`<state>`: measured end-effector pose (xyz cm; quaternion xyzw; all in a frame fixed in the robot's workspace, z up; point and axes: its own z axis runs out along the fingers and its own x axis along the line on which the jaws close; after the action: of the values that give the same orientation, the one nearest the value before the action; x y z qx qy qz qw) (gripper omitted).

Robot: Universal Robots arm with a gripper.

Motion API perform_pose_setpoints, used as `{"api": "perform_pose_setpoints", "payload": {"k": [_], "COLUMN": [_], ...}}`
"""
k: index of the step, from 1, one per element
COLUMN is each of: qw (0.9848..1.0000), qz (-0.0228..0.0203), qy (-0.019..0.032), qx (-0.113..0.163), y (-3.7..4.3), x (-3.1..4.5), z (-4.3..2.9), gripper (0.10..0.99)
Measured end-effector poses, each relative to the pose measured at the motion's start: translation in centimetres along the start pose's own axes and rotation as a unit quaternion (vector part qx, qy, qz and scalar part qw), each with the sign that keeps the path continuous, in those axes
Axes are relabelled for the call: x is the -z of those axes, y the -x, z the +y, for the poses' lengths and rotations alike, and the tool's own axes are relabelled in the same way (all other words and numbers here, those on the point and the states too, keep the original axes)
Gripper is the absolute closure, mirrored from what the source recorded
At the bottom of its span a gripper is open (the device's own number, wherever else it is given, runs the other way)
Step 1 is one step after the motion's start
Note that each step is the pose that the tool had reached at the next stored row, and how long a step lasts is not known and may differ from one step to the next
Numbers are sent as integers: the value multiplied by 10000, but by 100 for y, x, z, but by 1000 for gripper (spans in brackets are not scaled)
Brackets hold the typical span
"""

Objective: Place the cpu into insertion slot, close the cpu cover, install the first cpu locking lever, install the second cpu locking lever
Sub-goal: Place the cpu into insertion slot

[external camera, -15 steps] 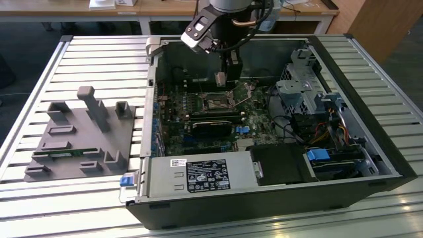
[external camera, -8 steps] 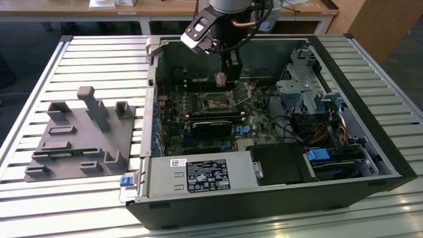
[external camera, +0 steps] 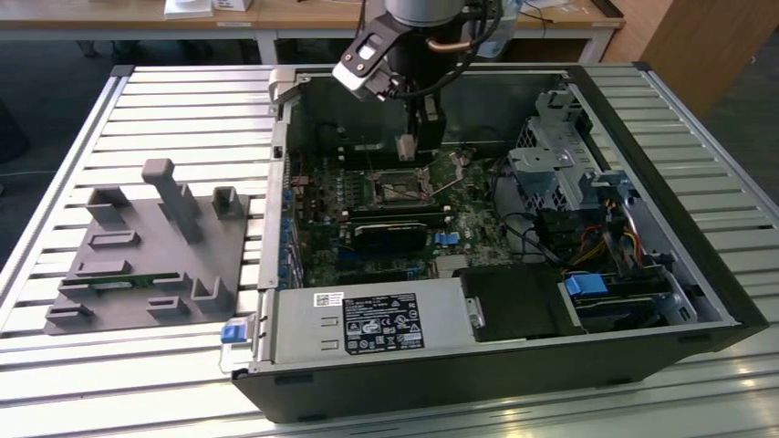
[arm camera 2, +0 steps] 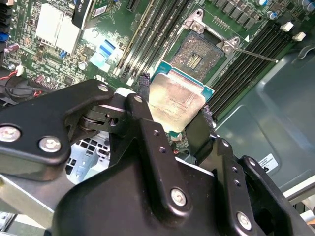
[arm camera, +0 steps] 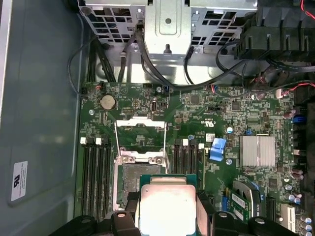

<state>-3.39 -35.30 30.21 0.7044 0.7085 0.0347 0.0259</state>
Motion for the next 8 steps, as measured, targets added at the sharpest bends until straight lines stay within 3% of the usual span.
{"api": "perform_pose_setpoints", "payload": {"k": [8], "qw": [10000], "qz": [-5], "qy": [0], "qx": [-69], "y": [-10], "x": [-54], "z": [-7], "gripper": [545]}}
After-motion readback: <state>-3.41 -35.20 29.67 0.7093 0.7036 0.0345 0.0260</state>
